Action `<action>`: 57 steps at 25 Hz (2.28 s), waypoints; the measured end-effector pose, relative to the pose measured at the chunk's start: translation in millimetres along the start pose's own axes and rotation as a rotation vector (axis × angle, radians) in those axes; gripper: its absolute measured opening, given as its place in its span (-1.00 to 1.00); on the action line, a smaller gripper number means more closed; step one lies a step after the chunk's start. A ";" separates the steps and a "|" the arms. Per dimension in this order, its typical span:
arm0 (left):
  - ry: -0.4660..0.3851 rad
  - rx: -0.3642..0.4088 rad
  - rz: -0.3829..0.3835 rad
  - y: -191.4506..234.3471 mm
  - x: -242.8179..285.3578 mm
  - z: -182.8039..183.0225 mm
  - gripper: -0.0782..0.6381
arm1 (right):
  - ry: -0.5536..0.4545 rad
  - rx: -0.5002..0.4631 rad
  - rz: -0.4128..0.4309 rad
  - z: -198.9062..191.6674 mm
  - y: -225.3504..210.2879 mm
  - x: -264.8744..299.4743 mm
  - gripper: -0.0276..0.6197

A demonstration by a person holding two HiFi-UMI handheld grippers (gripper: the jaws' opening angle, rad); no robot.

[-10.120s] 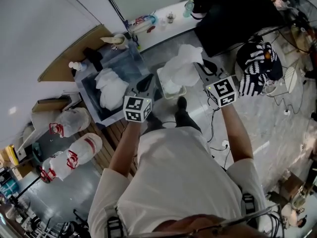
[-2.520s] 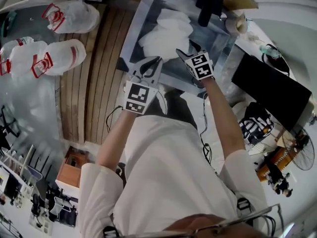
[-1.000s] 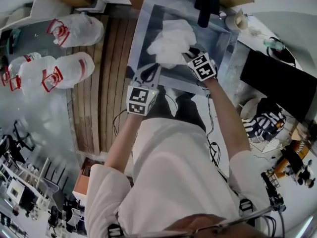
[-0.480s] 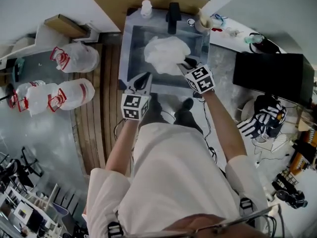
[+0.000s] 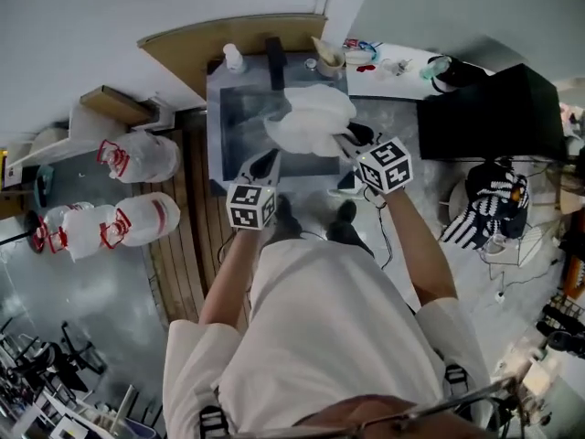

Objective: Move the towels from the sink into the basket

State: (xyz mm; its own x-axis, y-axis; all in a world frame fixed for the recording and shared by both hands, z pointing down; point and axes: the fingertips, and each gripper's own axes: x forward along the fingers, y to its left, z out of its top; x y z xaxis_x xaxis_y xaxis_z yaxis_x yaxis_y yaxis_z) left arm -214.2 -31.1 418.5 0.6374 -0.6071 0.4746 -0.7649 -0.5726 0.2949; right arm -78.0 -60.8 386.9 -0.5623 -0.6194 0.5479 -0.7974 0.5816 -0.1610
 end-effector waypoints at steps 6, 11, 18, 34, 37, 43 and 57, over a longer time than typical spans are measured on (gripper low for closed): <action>-0.028 0.058 -0.072 -43.5 15.4 35.4 -0.73 | -0.113 0.061 -0.068 27.7 -24.6 -83.6 -0.61; -0.054 0.109 -0.170 -97.3 40.3 64.4 -0.73 | -0.173 0.078 -0.166 34.3 -53.8 -157.7 -0.61; -0.047 0.171 -0.292 -172.5 74.6 82.6 -0.73 | -0.256 0.151 -0.286 29.1 -99.9 -254.5 -0.60; -0.016 0.265 -0.406 -283.0 117.8 96.3 -0.73 | -0.291 0.241 -0.440 -32.6 -156.9 -353.1 -0.60; 0.002 0.260 -0.400 -289.2 120.5 84.5 -0.73 | -0.287 0.262 -0.429 -47.4 -159.4 -352.4 -0.60; 0.056 0.244 -0.373 -294.6 132.7 51.2 -0.73 | -0.255 0.260 -0.392 -80.5 -163.9 -331.0 -0.60; 0.183 0.179 -0.317 -297.5 189.4 -63.8 -0.73 | -0.061 0.293 -0.302 -202.0 -188.0 -231.7 -0.59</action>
State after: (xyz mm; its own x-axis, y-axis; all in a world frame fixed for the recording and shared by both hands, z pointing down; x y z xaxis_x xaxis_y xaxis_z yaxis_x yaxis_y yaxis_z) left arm 128.1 59.5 473.6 0.7998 -0.2861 0.5277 -0.4946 -0.8123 0.3091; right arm 246.4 79.9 456.0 -0.2986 -0.7744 0.5578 -0.9519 0.1997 -0.2323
